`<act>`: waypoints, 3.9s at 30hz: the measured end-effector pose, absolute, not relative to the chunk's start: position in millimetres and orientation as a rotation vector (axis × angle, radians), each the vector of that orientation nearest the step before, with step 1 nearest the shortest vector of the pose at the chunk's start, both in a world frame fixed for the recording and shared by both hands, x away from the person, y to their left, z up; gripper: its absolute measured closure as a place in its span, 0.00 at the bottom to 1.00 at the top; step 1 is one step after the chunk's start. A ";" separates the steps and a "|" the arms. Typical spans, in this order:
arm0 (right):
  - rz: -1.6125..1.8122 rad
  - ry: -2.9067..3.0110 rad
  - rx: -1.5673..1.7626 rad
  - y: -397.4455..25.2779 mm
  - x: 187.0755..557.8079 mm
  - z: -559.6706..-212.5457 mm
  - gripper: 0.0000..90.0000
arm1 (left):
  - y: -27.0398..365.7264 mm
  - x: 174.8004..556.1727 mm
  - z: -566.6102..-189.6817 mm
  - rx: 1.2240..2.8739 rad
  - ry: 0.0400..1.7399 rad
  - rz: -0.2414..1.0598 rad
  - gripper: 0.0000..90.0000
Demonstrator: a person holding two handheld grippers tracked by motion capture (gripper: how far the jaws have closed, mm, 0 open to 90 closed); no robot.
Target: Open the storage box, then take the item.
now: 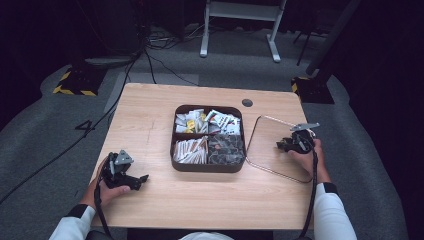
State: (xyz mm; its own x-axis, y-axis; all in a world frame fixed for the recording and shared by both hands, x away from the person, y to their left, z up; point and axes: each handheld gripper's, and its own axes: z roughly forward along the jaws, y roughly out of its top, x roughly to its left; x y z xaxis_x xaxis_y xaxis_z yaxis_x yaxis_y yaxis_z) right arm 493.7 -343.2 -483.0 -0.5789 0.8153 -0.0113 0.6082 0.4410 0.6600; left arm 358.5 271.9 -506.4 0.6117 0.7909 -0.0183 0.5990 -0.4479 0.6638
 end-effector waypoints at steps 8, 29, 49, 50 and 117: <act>0.890 2.362 1.258 -340.8 489.2 -484.1 0.35 | 271.9 358.5 -506.3 2.199 1.089 0.391 0.01; 1.075 2.250 1.214 -335.2 472.4 -460.1 0.30 | 272.1 358.7 -506.4 2.201 1.085 0.387 0.00; 1.135 2.297 1.035 -290.1 465.2 -427.9 0.32 | 272.2 358.9 -506.4 2.202 1.082 0.388 0.00; 1.135 2.297 1.035 -290.1 465.2 -427.9 0.32 | 272.1 358.8 -506.3 2.202 1.084 0.386 0.00; 0.806 2.516 0.788 -95.6 560.0 -445.8 0.38 | 271.7 359.0 -506.5 2.200 1.080 0.388 0.01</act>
State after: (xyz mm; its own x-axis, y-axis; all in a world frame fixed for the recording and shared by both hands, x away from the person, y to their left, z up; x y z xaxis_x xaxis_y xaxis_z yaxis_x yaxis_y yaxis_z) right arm 560.0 -95.6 -445.8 -0.7695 0.6123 -0.1814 0.3929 0.6778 0.6214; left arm 359.0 271.7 -506.5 0.6170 0.7867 -0.0185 0.5947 -0.4508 0.6656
